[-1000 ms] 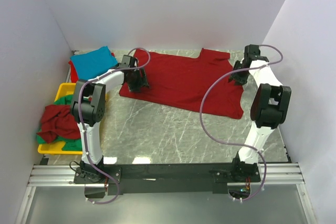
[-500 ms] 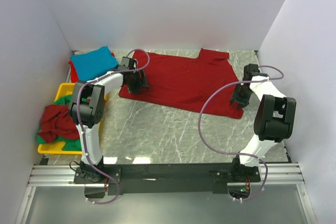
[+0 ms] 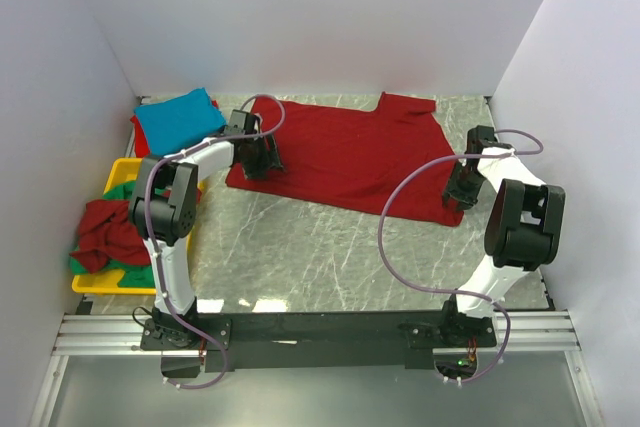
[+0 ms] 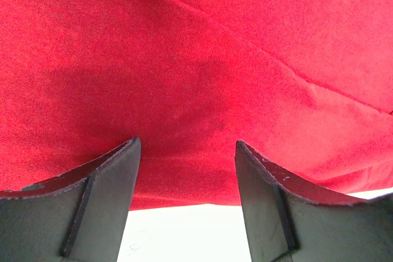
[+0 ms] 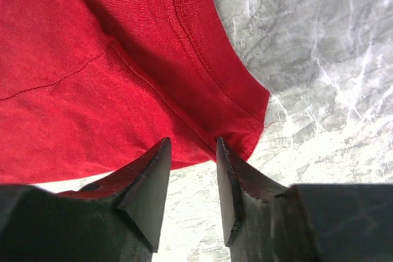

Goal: Fold and stack the t-shirts
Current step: Fold the tshirt

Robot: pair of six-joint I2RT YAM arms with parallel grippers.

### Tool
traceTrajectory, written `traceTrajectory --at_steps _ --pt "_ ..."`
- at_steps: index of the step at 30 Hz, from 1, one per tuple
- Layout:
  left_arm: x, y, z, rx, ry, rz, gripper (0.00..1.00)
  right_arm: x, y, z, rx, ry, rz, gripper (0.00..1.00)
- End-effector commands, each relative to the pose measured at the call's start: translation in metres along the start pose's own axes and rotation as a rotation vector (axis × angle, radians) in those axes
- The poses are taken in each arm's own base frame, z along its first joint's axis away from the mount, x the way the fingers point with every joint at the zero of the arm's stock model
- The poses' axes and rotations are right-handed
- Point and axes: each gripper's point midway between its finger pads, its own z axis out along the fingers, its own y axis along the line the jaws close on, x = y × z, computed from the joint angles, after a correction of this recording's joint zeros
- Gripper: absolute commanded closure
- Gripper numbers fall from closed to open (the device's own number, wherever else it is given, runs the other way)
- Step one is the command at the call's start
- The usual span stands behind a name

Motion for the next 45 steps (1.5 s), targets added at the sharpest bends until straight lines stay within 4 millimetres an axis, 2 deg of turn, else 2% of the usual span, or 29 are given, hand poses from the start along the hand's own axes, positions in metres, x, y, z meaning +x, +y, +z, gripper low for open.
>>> traceTrajectory --at_steps 1,8,9,15,19,26,38,43,45 --pt "0.028 0.021 -0.003 -0.066 0.076 -0.010 0.30 0.003 -0.003 0.005 -0.003 0.019 -0.015 0.59" --pt "0.033 0.026 0.000 -0.068 0.081 -0.025 0.30 0.008 -0.008 0.007 0.017 0.050 -0.026 0.72" --pt "0.033 0.027 0.000 -0.069 0.082 -0.025 0.30 0.011 -0.009 0.008 0.022 0.063 -0.030 0.77" --pt "0.033 0.035 -0.002 -0.088 0.074 -0.030 0.30 0.024 -0.020 -0.001 0.055 0.116 -0.025 0.95" --pt "0.035 0.039 -0.004 -0.094 0.073 -0.029 0.30 0.032 -0.028 -0.009 0.095 0.135 -0.026 1.00" --pt "0.042 0.042 -0.003 -0.101 0.083 -0.027 0.30 0.047 -0.037 -0.018 0.135 0.173 -0.022 1.00" --pt "0.034 0.043 -0.001 -0.114 0.075 -0.004 0.29 0.068 -0.048 -0.025 0.199 0.242 0.012 0.97" --pt "0.028 0.043 -0.005 -0.128 0.066 0.015 0.28 0.070 -0.047 -0.030 0.206 0.266 0.028 0.87" --pt "0.024 0.042 -0.006 -0.126 0.057 0.022 0.27 0.072 -0.046 -0.033 0.203 0.280 0.032 0.79"
